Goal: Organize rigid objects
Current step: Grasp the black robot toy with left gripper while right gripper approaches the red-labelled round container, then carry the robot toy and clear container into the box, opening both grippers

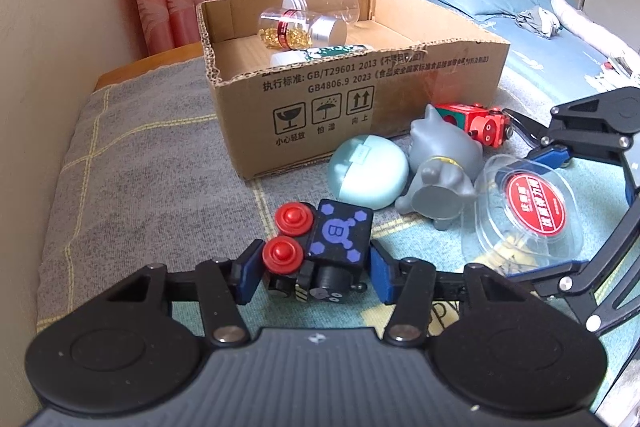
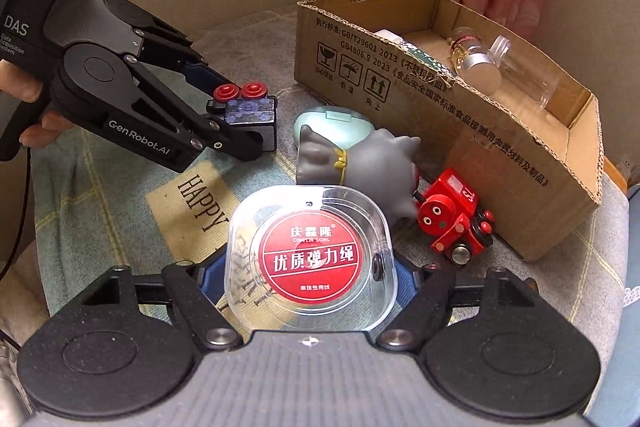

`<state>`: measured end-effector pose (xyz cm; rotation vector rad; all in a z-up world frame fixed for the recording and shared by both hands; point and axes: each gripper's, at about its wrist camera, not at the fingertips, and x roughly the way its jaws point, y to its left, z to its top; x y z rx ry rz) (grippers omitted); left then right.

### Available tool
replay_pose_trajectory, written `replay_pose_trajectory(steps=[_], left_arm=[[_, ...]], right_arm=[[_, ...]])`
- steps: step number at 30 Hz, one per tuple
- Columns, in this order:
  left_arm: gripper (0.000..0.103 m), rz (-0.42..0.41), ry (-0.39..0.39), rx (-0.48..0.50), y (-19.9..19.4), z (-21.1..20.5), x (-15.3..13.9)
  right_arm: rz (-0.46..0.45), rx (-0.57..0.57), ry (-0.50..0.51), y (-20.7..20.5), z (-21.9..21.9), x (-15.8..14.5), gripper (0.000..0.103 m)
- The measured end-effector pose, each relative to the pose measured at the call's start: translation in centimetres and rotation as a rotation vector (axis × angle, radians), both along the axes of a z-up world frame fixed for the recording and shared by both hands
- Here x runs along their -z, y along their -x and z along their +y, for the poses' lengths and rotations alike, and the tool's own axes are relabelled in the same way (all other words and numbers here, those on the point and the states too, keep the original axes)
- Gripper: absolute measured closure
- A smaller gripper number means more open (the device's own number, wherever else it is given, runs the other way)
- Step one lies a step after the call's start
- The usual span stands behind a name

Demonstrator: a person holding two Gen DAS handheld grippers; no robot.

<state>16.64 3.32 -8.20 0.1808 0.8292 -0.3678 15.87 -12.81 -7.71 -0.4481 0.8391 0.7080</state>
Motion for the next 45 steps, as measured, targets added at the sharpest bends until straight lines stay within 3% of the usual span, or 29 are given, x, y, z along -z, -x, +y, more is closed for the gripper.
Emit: replay_pose_trajectory(steps=[7, 10, 20, 28, 33, 37, 45], left_arm=[[0.052, -0.003, 0.002, 0.003, 0.9, 0.2, -1.1], [0.058, -0.017, 0.001, 0.013, 1.4, 0.1, -2.1], [0.058, -0.034, -0.007, 0.015, 2.0, -0.1, -4.0], [0.058, -0.104, -0.01, 0.037, 1.3, -0.7, -8.4], [0.058, -0.193, -0.019, 0.063, -0.9, -1.7, -12.0], [0.058, -0.217, -0.022, 0.07, -4.4, -2.7, -13.8], [0.058, -0.185, -0.023, 0.013, -11.4, -3.7, -12.8]], right_arm=[[0.025, 0.027, -0.026, 0.7, -1.0, -1.2, 0.022], [0.003, 0.021, -0.027, 1.4, -1.3, -2.1, 0.022], [-0.059, 0.025, -0.026, 1.9, -2.0, -4.3, 0.022], [-0.085, 0.051, -0.05, 0.1, -3.3, -6.7, 0.022], [-0.099, 0.066, -0.076, -1.8, -3.7, -8.6, 0.022], [-0.114, 0.089, -0.084, -3.4, -4.0, -9.8, 0.022], [-0.129, 0.142, -0.095, -5.7, -4.8, -11.0, 0.022]])
